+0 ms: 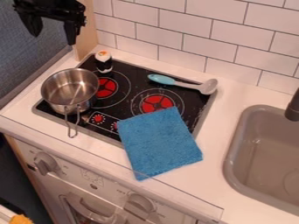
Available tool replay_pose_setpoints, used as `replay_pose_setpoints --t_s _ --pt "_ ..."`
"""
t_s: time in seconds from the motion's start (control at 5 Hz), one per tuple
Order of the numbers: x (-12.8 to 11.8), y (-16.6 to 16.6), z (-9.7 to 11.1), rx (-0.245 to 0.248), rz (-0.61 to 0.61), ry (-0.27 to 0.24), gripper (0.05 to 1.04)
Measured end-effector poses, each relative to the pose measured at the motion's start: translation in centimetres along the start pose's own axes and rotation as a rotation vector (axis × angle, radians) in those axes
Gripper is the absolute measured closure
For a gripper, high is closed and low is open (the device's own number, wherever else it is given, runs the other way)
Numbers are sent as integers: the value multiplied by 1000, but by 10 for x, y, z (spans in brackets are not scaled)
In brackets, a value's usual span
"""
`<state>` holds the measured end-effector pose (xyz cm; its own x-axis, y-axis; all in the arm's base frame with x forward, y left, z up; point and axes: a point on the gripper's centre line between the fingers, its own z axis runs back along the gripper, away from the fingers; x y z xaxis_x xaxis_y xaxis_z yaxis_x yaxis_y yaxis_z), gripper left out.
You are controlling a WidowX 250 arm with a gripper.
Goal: Move the blue cloth to the left of burner
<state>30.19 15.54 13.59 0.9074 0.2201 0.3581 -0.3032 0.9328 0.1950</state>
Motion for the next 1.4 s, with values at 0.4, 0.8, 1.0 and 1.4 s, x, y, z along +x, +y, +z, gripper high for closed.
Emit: replay_pose_setpoints --t_s 0.4,0.8,1.0,1.4 --pt "4 -58 -3 -73 -53 9 83" --pt "-11 -140 7 -133 -110 33 84" --pt "-48 -165 -4 -126 -132 87 83" --pt "-100 -190 -21 -145 -141 92 84"
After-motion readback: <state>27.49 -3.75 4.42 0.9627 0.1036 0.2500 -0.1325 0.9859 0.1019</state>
